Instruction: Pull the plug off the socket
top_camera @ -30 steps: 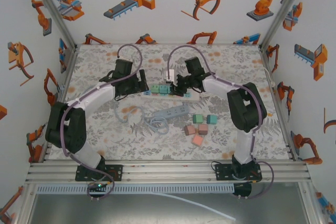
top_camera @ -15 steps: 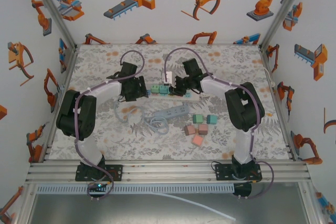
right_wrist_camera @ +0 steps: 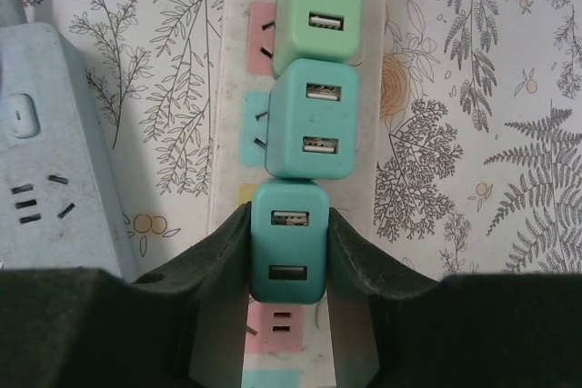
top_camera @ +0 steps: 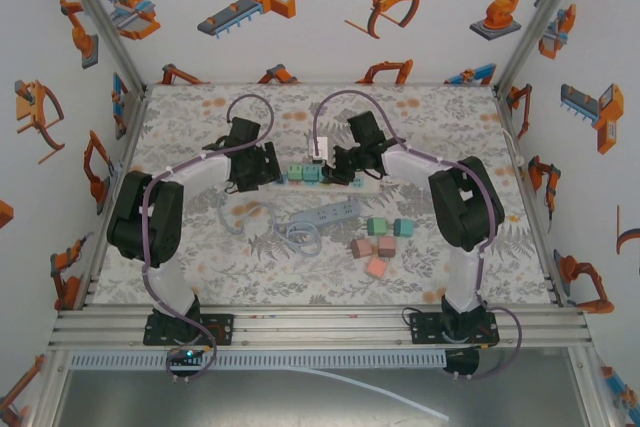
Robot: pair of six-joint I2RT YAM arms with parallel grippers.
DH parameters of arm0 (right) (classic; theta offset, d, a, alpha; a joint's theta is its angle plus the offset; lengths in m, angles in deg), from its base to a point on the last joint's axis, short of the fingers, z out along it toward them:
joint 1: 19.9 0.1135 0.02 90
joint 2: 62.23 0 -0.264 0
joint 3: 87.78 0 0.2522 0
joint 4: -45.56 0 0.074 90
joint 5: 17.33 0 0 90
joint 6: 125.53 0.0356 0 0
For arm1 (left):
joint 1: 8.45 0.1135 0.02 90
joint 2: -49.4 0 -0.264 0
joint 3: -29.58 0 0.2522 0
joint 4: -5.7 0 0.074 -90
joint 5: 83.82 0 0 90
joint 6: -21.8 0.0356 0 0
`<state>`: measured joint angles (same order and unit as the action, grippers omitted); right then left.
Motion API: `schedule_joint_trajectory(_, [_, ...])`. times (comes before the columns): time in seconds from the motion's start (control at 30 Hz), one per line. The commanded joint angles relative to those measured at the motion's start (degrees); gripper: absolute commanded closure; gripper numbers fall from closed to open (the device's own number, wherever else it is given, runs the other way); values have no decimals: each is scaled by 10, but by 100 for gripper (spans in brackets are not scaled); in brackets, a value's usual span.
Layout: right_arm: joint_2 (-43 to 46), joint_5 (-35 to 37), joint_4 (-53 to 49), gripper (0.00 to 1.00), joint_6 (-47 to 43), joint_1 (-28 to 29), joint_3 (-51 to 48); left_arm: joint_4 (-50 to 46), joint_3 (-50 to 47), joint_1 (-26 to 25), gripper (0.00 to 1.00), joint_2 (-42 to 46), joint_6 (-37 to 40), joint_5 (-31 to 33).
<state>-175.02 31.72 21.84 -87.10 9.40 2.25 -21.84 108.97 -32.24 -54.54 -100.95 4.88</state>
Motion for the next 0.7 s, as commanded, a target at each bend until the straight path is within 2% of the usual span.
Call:
schedule_joint_trajectory(0.0, [21, -46, 5, 88, 18, 7, 35, -15, 8, 4, 32, -16, 2, 11])
schedule_joint_trajectory(0.67, [20, -22, 9, 94, 49, 6, 63, -36, 9, 4, 32, -20, 3, 37])
